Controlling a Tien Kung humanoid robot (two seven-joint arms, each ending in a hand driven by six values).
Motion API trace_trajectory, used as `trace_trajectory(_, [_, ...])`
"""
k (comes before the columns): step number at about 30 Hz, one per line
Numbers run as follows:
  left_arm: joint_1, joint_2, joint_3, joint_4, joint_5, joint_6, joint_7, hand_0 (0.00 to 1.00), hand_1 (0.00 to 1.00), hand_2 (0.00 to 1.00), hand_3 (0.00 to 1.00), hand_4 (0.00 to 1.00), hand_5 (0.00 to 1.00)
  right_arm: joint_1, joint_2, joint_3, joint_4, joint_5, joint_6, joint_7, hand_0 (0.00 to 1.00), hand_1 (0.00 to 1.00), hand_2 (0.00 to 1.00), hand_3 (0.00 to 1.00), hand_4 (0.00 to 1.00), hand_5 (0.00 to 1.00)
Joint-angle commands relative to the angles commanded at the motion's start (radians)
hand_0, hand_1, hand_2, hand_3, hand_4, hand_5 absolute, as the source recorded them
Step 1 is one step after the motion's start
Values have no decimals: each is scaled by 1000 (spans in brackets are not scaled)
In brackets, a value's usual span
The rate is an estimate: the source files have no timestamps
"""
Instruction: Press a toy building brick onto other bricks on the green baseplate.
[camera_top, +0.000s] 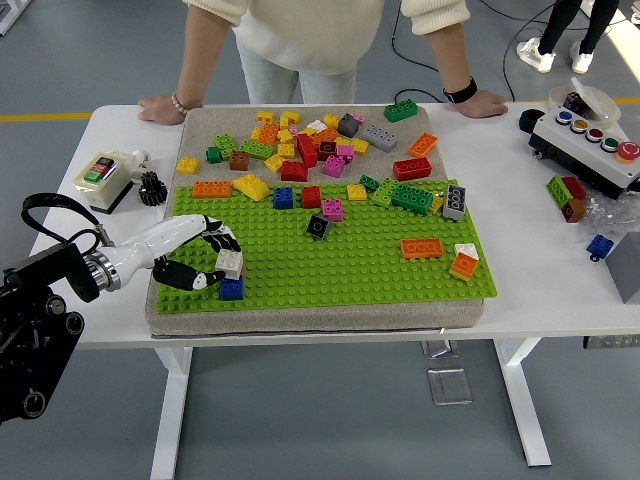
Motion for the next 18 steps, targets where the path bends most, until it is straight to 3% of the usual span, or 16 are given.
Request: trace_trajectory(18, [7, 2, 2, -5, 0, -6, 2, 702, 625, 592, 574, 708, 2, -1, 1, -3, 0, 1, -4, 1, 733, 656, 707, 591, 916, 498])
